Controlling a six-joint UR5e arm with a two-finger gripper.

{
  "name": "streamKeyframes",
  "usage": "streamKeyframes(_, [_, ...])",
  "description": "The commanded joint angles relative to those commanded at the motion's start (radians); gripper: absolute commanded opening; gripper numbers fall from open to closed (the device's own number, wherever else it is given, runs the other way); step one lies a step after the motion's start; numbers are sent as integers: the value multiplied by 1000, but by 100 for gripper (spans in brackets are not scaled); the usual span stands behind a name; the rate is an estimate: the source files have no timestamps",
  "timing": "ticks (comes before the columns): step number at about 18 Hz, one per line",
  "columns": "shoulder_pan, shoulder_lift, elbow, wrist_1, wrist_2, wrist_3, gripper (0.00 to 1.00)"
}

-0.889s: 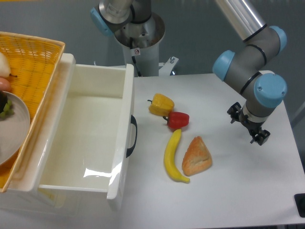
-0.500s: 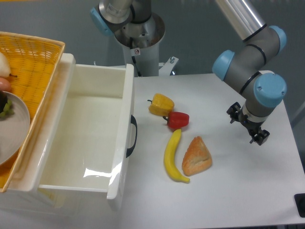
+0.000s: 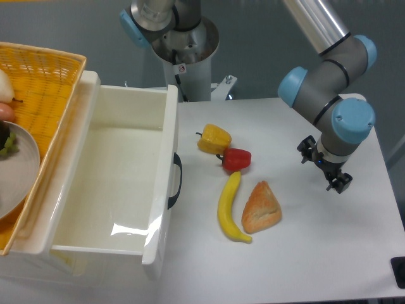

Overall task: Pick up the red pepper
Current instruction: 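Move the open gripper toward the small red pepper and lower it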

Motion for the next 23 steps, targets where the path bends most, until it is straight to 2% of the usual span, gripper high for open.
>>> streamKeyframes(4, [-17,25,-31,-6,3,-15,100])
streamKeyframes(6, [-24,60,-45,-11,-5,-11,100])
streamKeyframes(10, [-72,103,-118,-12,-23,-9,100])
streamKeyframes(15, [-130,126,-189,-18,-28,-5,98])
streamKeyframes(18, [-170,140,-206,-23,-23,8,97])
streamKeyframes(20, [-181,166,-235,-23,-25,11,95])
streamKeyframes(23, [-193,172,-249,-25,-21,47,95])
